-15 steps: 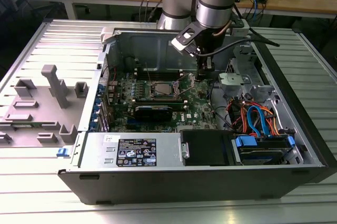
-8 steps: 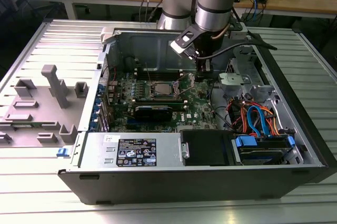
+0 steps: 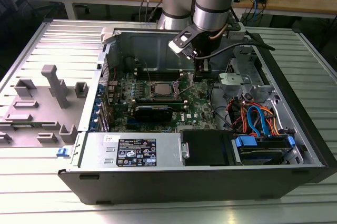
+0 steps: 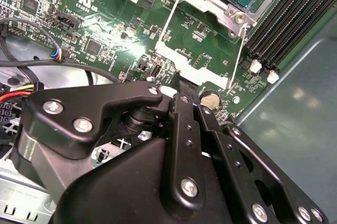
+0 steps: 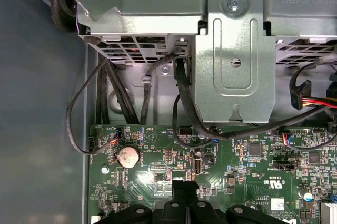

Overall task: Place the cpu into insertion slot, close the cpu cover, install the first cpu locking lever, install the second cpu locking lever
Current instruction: 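Close the cpu cover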

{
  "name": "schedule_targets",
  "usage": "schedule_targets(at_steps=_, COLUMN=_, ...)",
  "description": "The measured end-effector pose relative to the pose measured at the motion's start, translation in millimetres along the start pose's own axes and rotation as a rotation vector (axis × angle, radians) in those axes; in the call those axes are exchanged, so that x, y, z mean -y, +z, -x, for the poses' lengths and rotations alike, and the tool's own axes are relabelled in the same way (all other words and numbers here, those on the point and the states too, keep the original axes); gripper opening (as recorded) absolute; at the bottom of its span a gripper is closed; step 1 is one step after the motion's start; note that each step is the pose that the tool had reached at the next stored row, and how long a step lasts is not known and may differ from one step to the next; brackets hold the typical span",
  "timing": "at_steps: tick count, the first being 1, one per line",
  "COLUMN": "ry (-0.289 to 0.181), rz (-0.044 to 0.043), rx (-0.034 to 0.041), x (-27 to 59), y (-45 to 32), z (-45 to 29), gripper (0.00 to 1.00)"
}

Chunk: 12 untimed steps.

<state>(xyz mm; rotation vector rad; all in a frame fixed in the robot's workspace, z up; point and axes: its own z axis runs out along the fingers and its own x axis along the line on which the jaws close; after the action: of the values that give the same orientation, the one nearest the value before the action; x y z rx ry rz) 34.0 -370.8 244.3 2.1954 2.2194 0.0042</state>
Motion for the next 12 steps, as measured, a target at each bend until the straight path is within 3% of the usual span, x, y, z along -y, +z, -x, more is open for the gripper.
schedule_targets(at_steps=12, ry=0.0, rz=0.0, rx=0.0, x=4.0, y=0.0, z=0.0, gripper=0.11)
